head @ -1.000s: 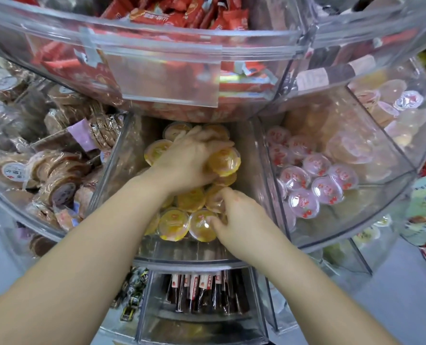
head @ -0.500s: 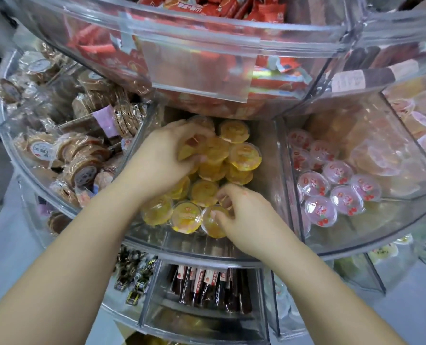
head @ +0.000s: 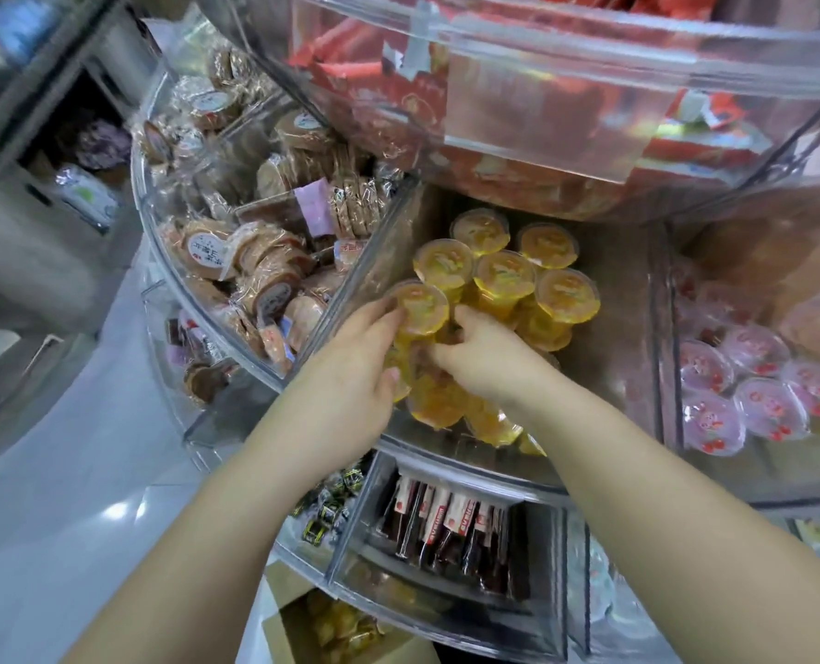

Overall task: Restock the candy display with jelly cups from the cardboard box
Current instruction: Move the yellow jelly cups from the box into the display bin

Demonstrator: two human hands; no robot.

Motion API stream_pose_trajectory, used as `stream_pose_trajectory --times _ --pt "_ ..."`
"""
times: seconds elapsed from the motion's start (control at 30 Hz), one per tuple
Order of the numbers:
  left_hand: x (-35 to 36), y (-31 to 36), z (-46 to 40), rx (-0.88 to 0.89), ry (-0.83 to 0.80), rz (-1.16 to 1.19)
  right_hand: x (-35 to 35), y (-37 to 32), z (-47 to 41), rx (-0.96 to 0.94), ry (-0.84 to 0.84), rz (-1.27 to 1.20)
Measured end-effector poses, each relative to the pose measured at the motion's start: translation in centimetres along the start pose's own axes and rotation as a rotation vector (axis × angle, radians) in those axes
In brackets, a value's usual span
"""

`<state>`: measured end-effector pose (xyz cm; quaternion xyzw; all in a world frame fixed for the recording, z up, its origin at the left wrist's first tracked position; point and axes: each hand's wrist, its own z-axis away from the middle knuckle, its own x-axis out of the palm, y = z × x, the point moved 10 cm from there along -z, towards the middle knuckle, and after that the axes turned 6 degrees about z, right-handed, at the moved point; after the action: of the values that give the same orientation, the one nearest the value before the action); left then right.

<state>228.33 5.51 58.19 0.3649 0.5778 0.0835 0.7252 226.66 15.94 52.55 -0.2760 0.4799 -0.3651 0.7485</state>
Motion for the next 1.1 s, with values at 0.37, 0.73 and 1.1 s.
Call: stream_pose_trajectory --times 0.37,0.73,1.1 --pt "0.2 0.6 -1.2 0.017 -0.013 -0.057 0.4 -0.8 -1.1 -0.013 0.205 0.296" --pt "-4.7 0.7 3.6 0.040 0.269 0.121 -2.3 -0.2 2.8 0.016 0.141 -0.006" --pt "0.5 -17.3 21.7 -0.479 0.578 0.734 21.7 -4.6 11.7 -0.228 -0.504 -0.164"
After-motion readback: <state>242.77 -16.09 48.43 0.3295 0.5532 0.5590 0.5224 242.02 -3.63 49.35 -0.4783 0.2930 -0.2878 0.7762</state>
